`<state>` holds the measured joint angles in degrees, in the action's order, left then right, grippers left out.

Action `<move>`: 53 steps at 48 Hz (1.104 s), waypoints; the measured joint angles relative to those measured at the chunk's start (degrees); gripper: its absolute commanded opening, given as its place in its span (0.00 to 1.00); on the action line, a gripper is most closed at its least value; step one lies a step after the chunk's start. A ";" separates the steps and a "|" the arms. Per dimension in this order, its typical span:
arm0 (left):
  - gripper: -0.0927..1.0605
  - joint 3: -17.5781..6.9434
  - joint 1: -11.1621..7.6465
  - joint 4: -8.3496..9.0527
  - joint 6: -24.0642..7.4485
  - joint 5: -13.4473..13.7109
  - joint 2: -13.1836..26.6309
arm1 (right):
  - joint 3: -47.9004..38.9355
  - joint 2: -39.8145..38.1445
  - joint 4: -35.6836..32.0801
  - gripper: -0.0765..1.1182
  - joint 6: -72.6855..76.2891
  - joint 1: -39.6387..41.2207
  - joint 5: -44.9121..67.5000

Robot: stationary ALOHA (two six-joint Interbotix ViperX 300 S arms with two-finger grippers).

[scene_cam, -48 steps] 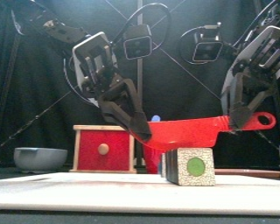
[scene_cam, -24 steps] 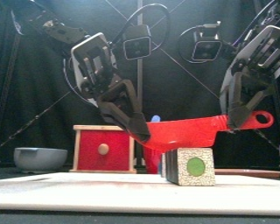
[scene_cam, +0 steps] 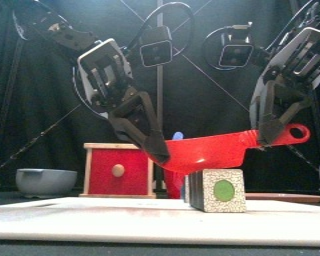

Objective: Place sushi on board then cut the sushi with the knife then place the pieces on the plate
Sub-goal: Cut the sushi into 4 pieces

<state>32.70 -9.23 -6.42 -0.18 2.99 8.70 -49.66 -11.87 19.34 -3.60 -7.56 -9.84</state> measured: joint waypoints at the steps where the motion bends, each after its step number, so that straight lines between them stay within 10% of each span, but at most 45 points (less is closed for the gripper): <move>1: 0.41 0.00 0.00 0.00 -0.09 -0.09 0.00 | 0.00 0.00 0.00 0.30 0.00 0.00 0.00; 53: 0.41 0.44 0.53 1.58 0.00 0.09 -0.97 | -0.09 0.62 -0.26 0.30 0.00 -0.09 1.23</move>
<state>33.13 -8.70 -4.83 -0.18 3.08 7.73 -49.75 -11.25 19.07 -3.60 -7.65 -8.61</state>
